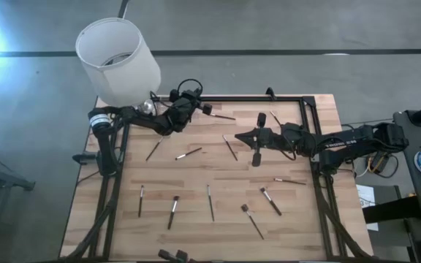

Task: Put items in baskets/containers
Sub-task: Put the eyeshadow brush into the transparent organizer

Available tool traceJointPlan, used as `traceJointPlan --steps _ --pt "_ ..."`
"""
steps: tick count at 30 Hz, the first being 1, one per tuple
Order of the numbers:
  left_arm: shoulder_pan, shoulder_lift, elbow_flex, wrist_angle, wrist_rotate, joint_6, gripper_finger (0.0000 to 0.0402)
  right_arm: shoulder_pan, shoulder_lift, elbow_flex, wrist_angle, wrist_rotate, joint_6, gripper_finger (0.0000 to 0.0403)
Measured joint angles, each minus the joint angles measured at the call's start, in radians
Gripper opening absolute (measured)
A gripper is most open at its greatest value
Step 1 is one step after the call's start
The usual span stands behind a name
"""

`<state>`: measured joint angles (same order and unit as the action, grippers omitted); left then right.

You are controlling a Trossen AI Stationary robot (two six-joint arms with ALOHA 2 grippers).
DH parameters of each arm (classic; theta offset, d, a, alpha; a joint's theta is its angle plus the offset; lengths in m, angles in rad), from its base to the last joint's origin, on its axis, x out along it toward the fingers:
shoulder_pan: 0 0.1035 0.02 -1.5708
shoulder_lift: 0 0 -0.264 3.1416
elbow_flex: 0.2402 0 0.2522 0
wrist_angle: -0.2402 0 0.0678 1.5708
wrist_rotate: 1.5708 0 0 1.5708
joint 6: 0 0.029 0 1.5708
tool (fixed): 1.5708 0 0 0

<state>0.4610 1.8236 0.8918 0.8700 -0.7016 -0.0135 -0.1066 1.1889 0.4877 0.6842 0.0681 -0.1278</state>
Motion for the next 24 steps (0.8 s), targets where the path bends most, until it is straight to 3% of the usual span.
traceJointPlan --steps 18,24 --pt "0.01 0.0 0.025 0.016 0.144 -0.077 0.0009 0.031 0.0 0.0 -0.001 0.003 -0.003 0.0008" --pt "0.032 0.0 0.08 -0.204 0.113 -0.131 0.0009 0.037 0.0 0.0 -0.004 0.003 -0.003 0.0008"
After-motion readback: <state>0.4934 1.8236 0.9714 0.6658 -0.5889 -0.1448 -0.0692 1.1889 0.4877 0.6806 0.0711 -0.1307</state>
